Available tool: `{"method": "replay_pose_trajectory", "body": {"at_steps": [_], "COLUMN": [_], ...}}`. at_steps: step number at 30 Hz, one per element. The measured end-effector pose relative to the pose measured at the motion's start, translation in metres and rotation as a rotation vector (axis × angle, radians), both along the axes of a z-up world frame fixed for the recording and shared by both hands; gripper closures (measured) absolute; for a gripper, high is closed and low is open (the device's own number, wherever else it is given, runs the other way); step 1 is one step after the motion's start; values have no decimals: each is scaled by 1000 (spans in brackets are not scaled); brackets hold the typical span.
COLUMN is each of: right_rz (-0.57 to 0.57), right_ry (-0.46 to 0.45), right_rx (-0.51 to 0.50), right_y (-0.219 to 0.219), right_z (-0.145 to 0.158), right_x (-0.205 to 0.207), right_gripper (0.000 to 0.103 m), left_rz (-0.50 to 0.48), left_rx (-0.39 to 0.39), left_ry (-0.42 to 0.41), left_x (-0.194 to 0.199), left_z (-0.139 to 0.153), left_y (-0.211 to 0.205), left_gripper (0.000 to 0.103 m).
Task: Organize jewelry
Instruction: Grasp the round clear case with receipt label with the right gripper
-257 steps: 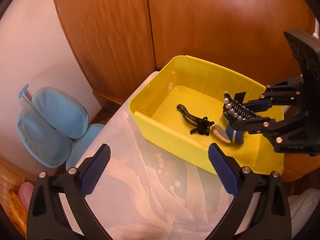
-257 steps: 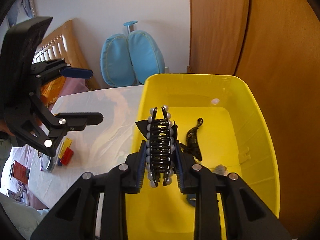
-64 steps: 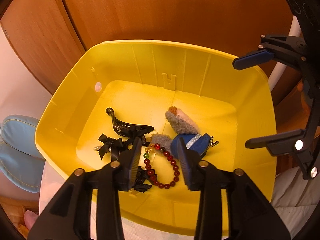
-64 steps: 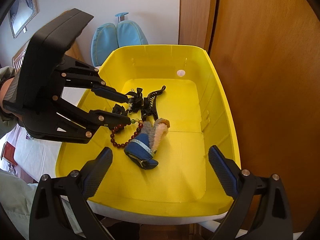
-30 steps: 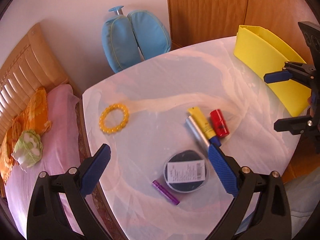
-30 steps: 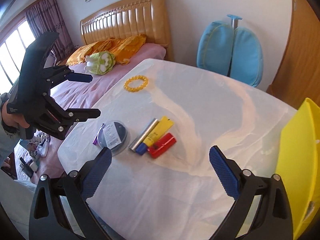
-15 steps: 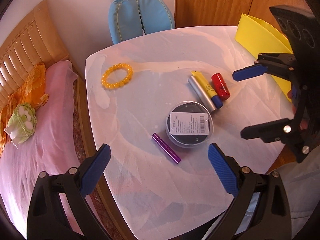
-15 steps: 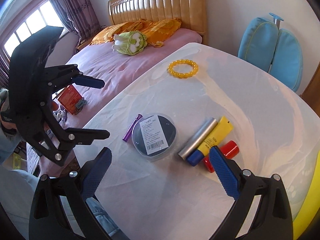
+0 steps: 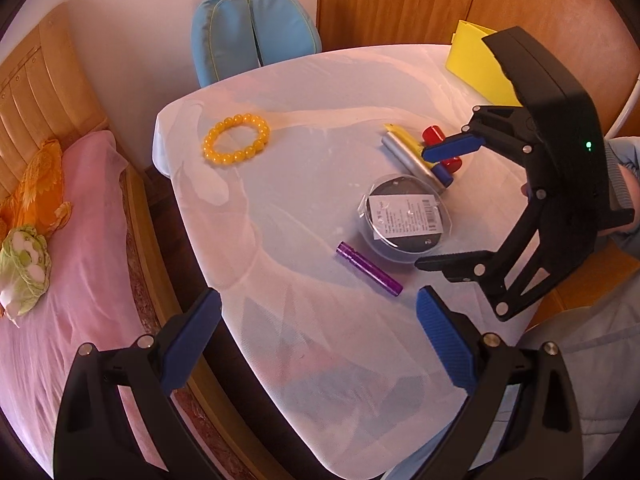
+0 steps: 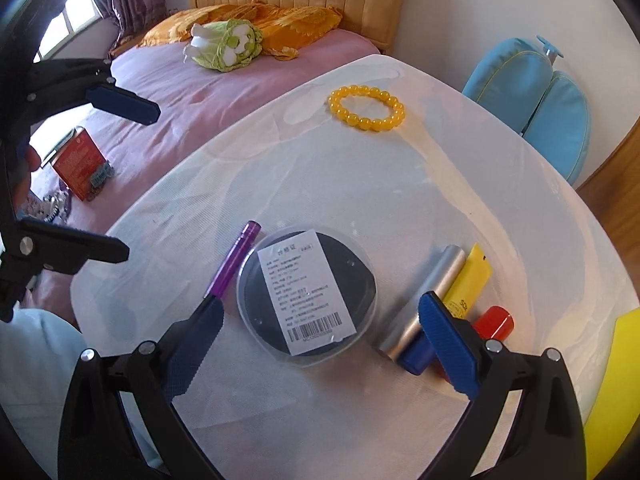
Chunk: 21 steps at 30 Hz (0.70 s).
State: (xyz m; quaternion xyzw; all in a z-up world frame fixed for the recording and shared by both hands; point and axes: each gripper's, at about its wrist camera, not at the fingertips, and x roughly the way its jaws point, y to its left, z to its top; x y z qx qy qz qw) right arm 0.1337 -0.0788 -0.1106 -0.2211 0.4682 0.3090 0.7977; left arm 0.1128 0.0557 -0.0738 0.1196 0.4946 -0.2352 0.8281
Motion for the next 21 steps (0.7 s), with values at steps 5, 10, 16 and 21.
{"method": "replay_pose_trajectory", "body": {"at_steps": [5, 10, 16, 21], "right_rz": [-11, 38, 45, -9], "right_ry": [-6, -22, -19, -57], "right_rx": [-6, -43, -49, 25], "right_y": [6, 15, 17, 8], "right_z": [-10, -18, -13, 15], "right_x": [5, 2, -5, -9], "right_gripper": [4, 4, 26, 27], "left_rz": [-18, -10, -16, -40], "left_rx": [12, 8, 6, -18], "left_ry": [14, 27, 22, 6], "left_x": [-6, -11, -13, -16], "left_z": [-2, -1, -3, 0], "left_y": [3, 9, 10, 10], "left_gripper": [8, 8, 8, 8]}}
